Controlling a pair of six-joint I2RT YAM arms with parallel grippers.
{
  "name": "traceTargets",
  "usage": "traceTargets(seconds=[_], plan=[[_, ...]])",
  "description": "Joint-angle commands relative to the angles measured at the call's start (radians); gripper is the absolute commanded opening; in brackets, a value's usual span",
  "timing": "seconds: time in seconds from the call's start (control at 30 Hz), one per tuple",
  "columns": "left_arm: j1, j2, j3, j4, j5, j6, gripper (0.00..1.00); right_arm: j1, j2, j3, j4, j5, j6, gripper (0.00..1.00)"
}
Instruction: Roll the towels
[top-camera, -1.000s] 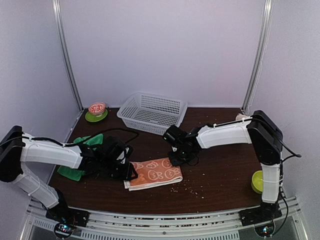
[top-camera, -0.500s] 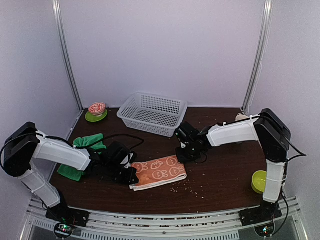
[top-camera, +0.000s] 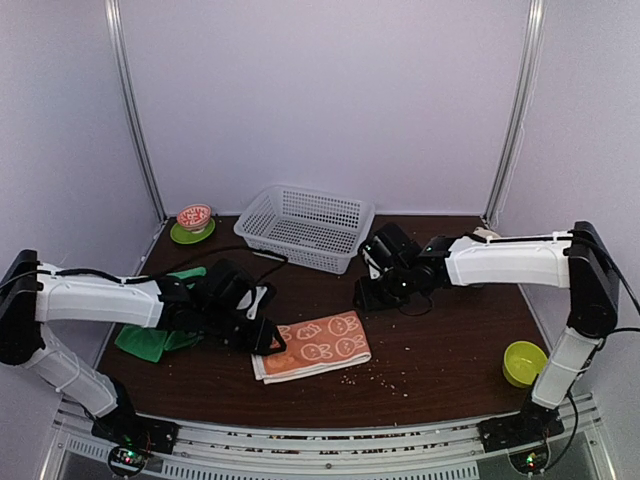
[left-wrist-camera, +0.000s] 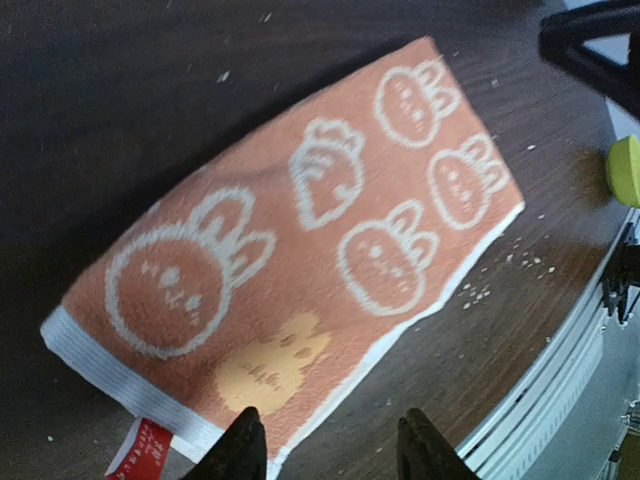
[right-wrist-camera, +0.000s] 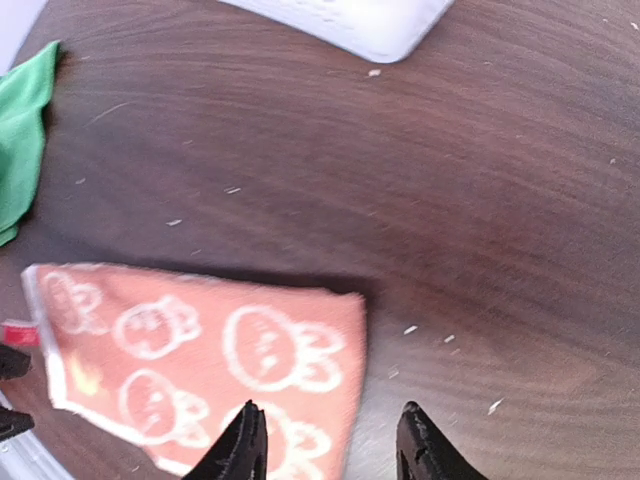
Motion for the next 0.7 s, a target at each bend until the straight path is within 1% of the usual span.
traceTargets(seconds=[0.0, 0.1, 0.17, 0.3, 0.4, 0.67], plan=[[-0.002, -0.028, 0.104, -0.026, -0.004, 0.043, 0.47, 0.065, -0.055, -0.059, -0.004, -0.020, 0.040, 0.40], [0.006, 0.049, 0.183, -0.035, -0.018, 0.059, 0.43, 0.103, -0.057, -0.111, 0.065, -0.062, 0.082, 0.34], [0.014, 0.114, 0.230, -0.032, -0.018, 0.066, 0.38, 0.111, -0.042, -0.130, 0.093, -0.083, 0.109, 0.31], [0.030, 0.239, 0.314, -0.017, 0.028, 0.072, 0.30, 0.111, -0.027, -0.184, 0.140, -0.098, 0.135, 0.28], [0.033, 0.300, 0.339, -0.017, 0.037, 0.074, 0.28, 0.115, -0.018, -0.217, 0.153, -0.106, 0.138, 0.27], [0.056, 0.404, 0.319, 0.019, 0.064, 0.060, 0.26, 0.120, -0.019, -0.308, 0.164, -0.104, 0.149, 0.26]])
